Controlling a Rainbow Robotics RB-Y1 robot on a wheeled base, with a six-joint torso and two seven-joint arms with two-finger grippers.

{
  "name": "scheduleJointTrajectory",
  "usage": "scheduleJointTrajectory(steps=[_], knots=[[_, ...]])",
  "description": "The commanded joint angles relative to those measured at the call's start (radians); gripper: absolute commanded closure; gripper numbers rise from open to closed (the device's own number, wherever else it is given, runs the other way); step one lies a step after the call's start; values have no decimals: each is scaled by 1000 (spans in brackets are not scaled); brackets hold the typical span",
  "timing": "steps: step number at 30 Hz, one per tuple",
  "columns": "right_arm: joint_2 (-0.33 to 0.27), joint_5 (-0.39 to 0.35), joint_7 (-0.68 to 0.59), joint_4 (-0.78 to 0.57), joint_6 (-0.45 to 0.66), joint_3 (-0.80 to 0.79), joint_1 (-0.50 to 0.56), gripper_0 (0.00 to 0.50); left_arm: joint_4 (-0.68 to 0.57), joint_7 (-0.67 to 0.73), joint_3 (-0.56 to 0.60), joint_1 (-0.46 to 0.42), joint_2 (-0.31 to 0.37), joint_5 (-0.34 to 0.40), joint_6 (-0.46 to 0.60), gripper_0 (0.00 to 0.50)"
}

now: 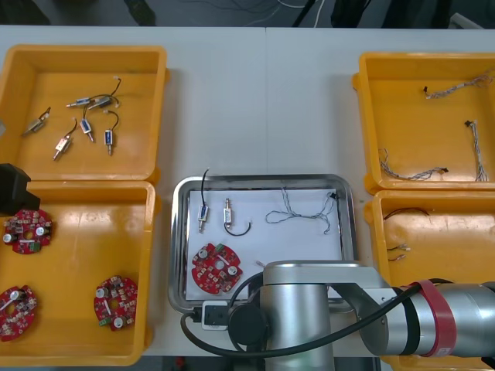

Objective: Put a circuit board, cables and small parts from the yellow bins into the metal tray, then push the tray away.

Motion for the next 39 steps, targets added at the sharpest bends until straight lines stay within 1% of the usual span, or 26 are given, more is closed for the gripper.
scheduleJointTrajectory(steps=[1,10,17,19,20,21,22,24,25,26,27,30,31,39], knots=[[-10,24,-33,-10,-12,22,-25,0,-29,-92,33,15,45,-10,-9,0],[10,36,-33,21,-15,22,-25,0,-29,-92,33,15,45,-10,-9,0],[8,38,-33,21,-13,25,-25,0,-29,-92,33,15,45,-10,-9,0],[10,38,-34,21,-12,25,-25,28,-29,-92,33,15,45,-10,-9,0],[10,36,-34,21,-12,25,-25,65,-29,-92,33,15,45,-10,-9,0],[10,38,-34,21,-12,25,-25,118,-29,-92,33,15,45,-10,-9,0],[11,36,-34,21,-12,25,-25,153,-29,-92,33,15,45,-10,-9,0],[14,38,-38,19,-12,25,-25,323,-29,-92,33,15,45,-10,-9,0],[14,36,-38,19,-12,25,-25,361,-29,-92,33,15,45,-10,-9,0],[14,38,-38,18,-12,25,-25,420,-29,-92,33,15,45,-10,-9,0],[14,38,-38,13,-12,25,-25,454,-29,-92,33,15,45,-10,-9,0],[14,41,-39,2,-10,25,-28,495,-29,-92,33,15,45,-10,-9,0],[13,41,-39,1,-10,25,-29,500,-29,-92,33,15,45,-10,-9,0],[13,41,-38,-1,-12,25,-55,500,-29,-92,33,15,45,-10,-9,0]])
